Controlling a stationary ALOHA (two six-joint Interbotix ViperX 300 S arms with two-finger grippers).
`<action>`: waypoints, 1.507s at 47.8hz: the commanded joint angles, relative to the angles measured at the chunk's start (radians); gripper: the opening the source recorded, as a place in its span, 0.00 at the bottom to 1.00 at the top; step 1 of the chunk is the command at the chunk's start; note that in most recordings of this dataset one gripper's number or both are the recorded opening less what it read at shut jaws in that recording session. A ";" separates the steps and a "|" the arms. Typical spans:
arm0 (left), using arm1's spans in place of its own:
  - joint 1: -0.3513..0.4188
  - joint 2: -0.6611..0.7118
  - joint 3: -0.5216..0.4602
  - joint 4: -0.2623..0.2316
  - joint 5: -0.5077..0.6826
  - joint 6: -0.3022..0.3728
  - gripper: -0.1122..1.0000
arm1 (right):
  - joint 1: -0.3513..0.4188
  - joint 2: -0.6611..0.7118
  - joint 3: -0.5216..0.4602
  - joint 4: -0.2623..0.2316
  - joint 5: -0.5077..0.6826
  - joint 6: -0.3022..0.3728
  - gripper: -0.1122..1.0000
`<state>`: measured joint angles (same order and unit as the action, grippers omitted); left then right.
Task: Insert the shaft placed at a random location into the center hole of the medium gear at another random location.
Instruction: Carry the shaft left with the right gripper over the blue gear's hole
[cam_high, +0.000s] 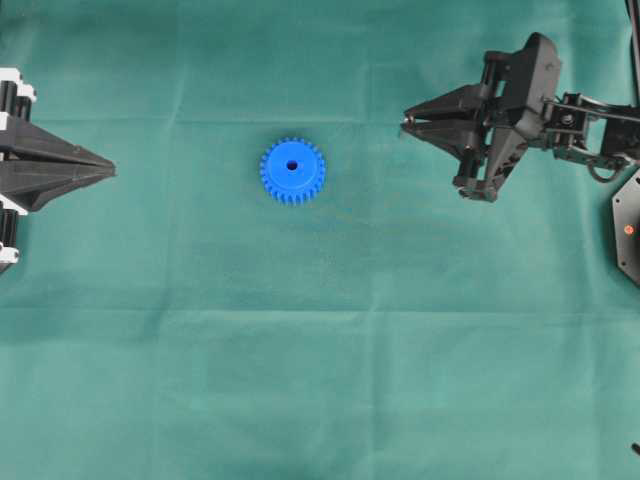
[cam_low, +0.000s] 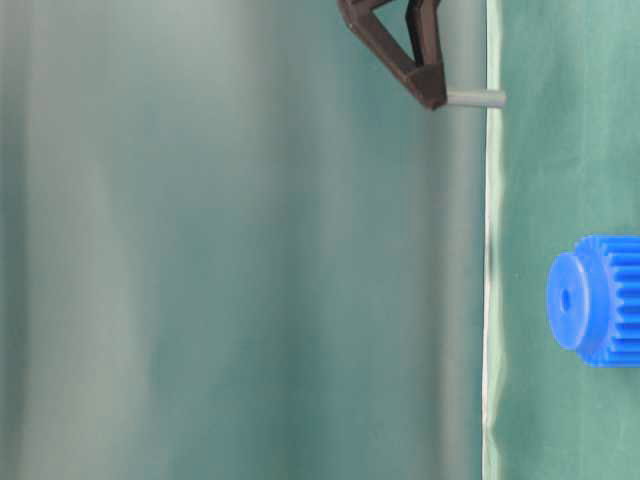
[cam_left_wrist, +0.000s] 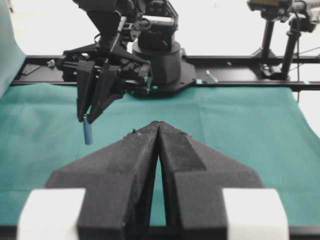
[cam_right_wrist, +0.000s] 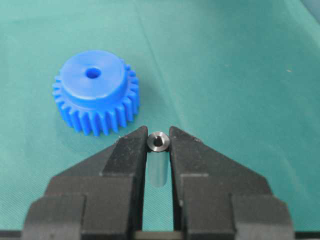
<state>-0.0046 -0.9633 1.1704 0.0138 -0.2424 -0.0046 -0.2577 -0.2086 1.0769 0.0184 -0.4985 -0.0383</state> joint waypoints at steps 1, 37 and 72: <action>-0.002 0.006 -0.025 0.002 -0.008 -0.002 0.10 | 0.014 0.009 -0.043 0.000 0.002 -0.012 0.22; -0.002 0.009 -0.025 0.002 -0.005 -0.009 0.10 | 0.097 0.268 -0.370 0.002 0.063 -0.006 0.22; -0.002 0.011 -0.023 0.002 0.009 -0.009 0.10 | 0.112 0.342 -0.439 0.008 0.077 -0.006 0.22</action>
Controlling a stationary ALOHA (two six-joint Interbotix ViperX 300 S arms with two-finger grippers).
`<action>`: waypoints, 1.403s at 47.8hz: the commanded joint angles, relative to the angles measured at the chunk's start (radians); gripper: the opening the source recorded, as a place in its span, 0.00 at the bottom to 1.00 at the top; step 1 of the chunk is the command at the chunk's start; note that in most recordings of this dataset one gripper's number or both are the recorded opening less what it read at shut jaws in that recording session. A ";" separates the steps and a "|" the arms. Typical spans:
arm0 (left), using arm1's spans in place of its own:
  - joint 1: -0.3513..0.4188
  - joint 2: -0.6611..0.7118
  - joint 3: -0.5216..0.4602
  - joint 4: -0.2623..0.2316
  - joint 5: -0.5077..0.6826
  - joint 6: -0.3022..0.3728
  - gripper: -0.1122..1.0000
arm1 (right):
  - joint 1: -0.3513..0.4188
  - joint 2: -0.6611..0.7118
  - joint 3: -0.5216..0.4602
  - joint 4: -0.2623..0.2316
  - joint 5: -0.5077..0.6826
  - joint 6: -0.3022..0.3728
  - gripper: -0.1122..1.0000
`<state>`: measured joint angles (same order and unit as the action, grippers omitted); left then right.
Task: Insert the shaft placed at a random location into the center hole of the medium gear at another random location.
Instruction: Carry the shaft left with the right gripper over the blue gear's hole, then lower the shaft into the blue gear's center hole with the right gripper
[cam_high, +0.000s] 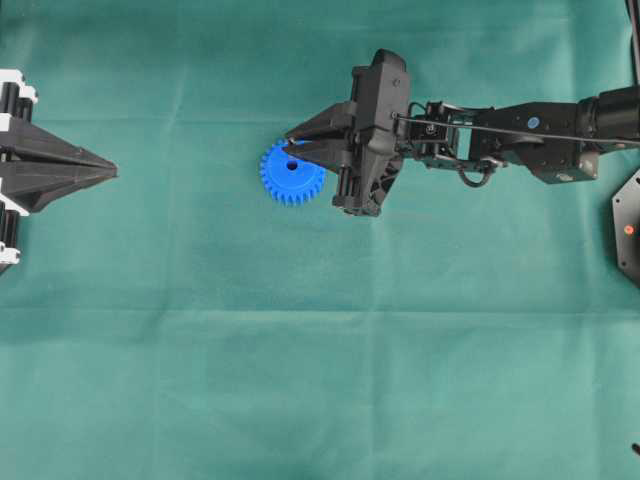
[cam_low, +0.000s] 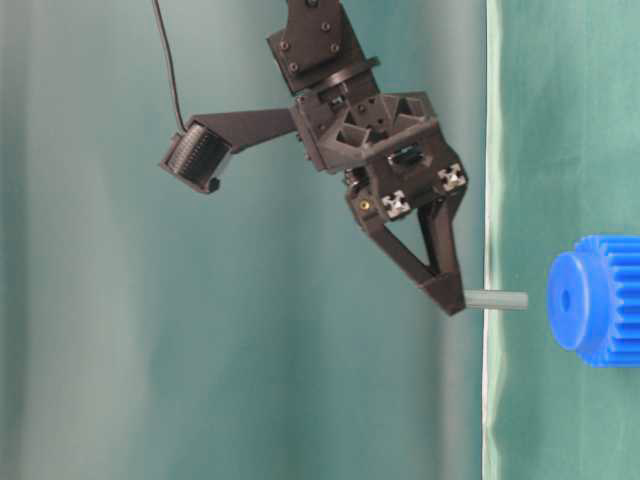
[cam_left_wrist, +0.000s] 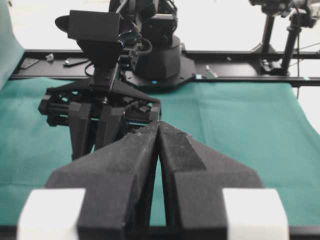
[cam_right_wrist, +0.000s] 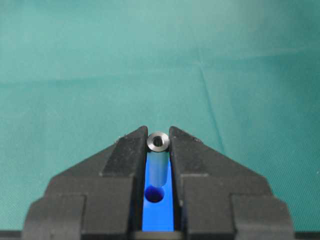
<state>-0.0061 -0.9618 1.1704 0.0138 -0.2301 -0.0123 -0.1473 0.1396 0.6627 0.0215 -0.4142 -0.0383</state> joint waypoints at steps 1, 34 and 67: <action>0.000 0.009 -0.023 0.002 -0.003 0.000 0.10 | 0.002 -0.003 -0.025 0.005 -0.008 -0.006 0.22; 0.000 0.008 -0.023 0.002 -0.002 -0.002 0.10 | 0.002 0.046 -0.025 0.015 -0.032 -0.005 0.22; 0.000 0.008 -0.023 0.002 -0.002 -0.002 0.10 | 0.002 -0.008 -0.038 0.009 -0.041 -0.014 0.22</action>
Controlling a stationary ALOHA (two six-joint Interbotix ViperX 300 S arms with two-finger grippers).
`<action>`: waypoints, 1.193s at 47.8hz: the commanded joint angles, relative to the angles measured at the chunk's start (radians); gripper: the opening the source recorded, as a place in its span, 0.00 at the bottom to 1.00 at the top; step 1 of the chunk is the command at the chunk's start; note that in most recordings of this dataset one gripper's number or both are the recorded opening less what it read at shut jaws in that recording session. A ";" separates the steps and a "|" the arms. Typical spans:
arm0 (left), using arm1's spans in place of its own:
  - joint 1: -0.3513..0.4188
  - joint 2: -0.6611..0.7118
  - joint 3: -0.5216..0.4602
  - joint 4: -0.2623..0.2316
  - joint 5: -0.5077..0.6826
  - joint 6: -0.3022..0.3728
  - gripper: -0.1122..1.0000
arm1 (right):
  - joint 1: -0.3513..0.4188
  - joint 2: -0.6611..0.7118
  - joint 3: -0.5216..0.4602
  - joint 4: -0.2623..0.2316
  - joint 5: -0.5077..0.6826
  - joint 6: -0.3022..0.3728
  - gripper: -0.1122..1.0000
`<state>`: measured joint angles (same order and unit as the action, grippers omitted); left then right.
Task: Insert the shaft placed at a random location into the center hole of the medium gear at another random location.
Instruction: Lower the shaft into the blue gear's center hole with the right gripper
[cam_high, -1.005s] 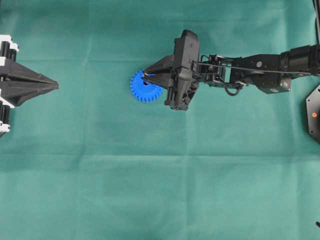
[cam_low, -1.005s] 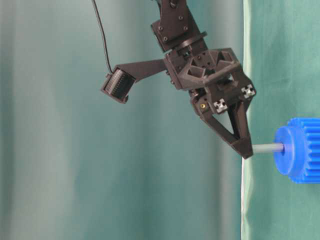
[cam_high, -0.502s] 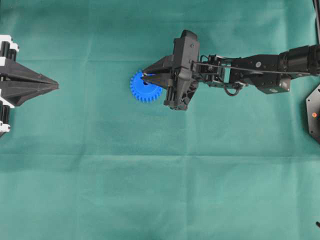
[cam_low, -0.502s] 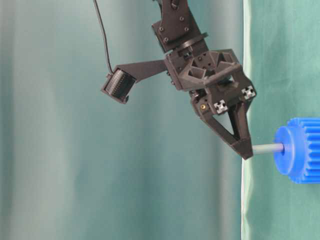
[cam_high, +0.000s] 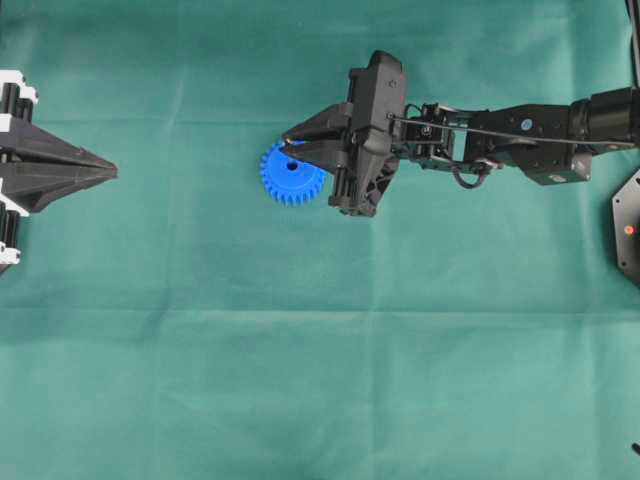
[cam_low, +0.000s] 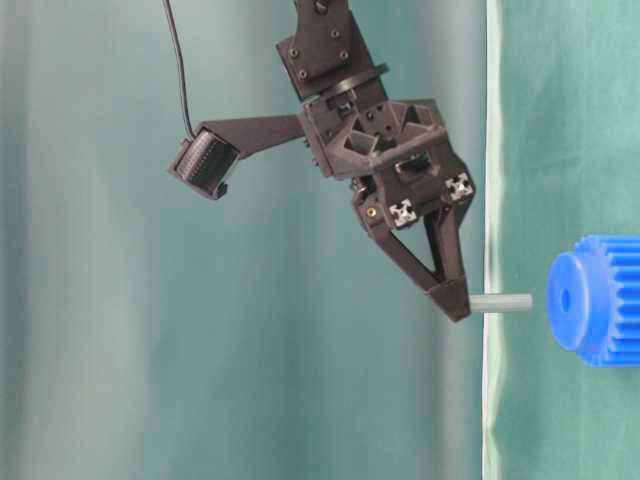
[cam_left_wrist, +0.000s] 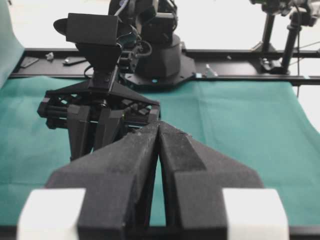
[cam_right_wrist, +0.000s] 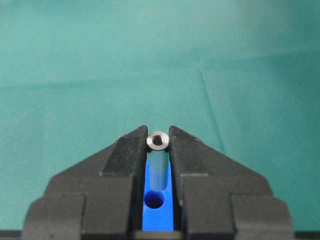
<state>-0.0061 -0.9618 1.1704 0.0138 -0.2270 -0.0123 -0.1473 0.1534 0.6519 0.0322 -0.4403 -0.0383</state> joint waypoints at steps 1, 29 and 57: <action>0.000 0.006 -0.023 0.002 -0.005 -0.002 0.10 | 0.002 -0.018 -0.029 0.000 -0.020 -0.012 0.22; 0.000 0.006 -0.021 0.002 -0.002 -0.002 0.10 | 0.002 0.046 -0.020 0.005 -0.040 0.020 0.22; 0.000 0.006 -0.021 0.002 -0.002 -0.002 0.10 | 0.000 -0.009 -0.020 -0.002 -0.034 0.008 0.22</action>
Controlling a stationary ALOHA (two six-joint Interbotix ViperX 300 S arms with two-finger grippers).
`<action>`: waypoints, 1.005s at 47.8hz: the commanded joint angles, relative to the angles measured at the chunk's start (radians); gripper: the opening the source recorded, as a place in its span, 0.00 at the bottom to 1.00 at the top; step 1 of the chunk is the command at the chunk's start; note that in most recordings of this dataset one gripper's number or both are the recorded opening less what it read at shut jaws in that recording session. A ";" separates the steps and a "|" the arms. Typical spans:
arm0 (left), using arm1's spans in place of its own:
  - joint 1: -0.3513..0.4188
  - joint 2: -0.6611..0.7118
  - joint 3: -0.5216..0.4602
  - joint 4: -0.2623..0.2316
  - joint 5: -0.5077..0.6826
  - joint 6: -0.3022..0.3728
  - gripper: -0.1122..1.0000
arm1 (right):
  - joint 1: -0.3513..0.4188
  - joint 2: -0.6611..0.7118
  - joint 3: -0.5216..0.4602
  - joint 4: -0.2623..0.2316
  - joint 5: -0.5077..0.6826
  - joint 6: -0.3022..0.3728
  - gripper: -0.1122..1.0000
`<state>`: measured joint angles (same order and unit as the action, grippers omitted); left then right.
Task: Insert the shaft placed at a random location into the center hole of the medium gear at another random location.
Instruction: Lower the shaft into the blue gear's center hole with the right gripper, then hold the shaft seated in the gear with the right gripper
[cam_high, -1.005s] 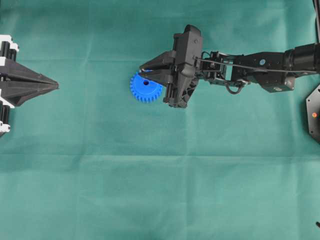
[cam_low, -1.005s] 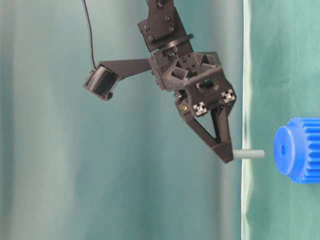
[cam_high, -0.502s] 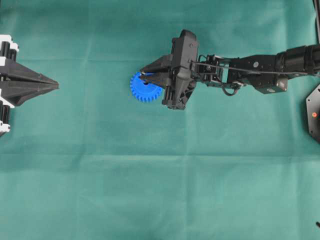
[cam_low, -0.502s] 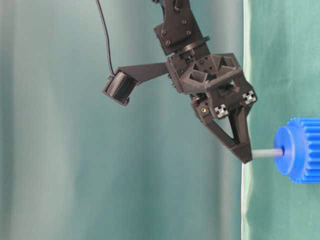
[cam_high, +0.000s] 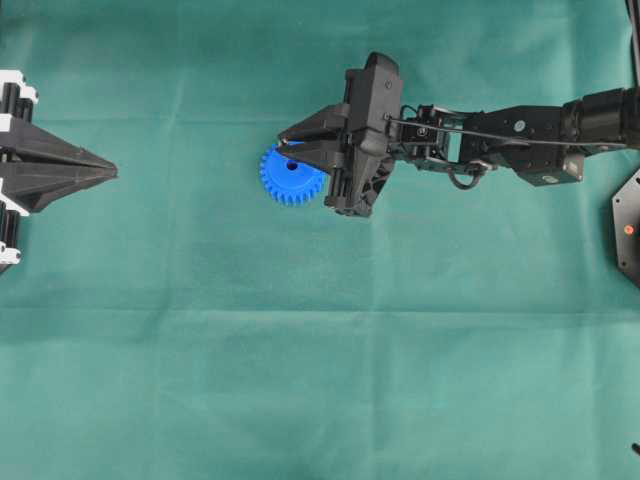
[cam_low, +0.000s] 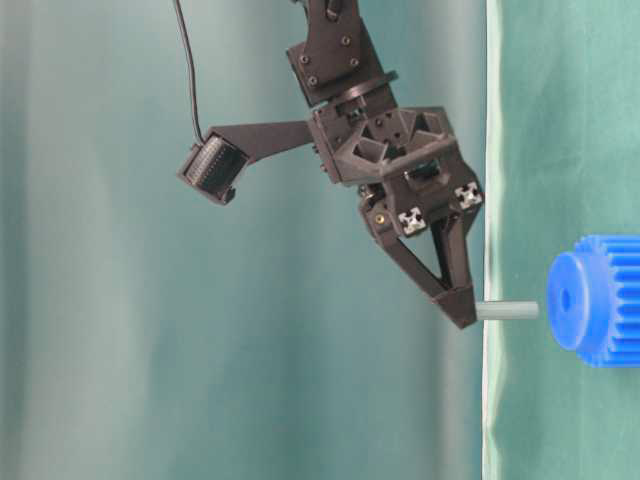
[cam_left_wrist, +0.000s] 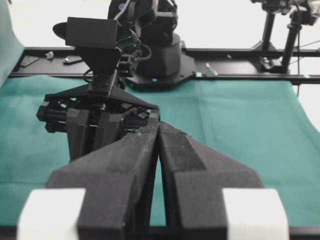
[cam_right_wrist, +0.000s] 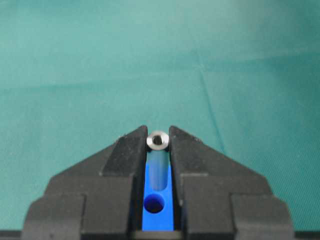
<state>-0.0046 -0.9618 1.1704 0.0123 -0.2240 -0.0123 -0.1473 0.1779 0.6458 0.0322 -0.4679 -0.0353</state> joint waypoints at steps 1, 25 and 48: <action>-0.002 0.006 -0.023 0.003 -0.005 -0.002 0.10 | 0.000 -0.034 -0.012 0.000 -0.005 0.005 0.22; -0.002 0.006 -0.023 0.003 -0.005 -0.002 0.10 | 0.000 -0.014 0.008 0.005 -0.012 0.015 0.22; -0.003 0.006 -0.023 0.005 -0.003 -0.002 0.10 | 0.006 0.046 0.008 0.005 -0.048 0.032 0.22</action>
<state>-0.0061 -0.9603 1.1704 0.0138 -0.2240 -0.0123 -0.1427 0.2393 0.6642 0.0337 -0.5001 -0.0169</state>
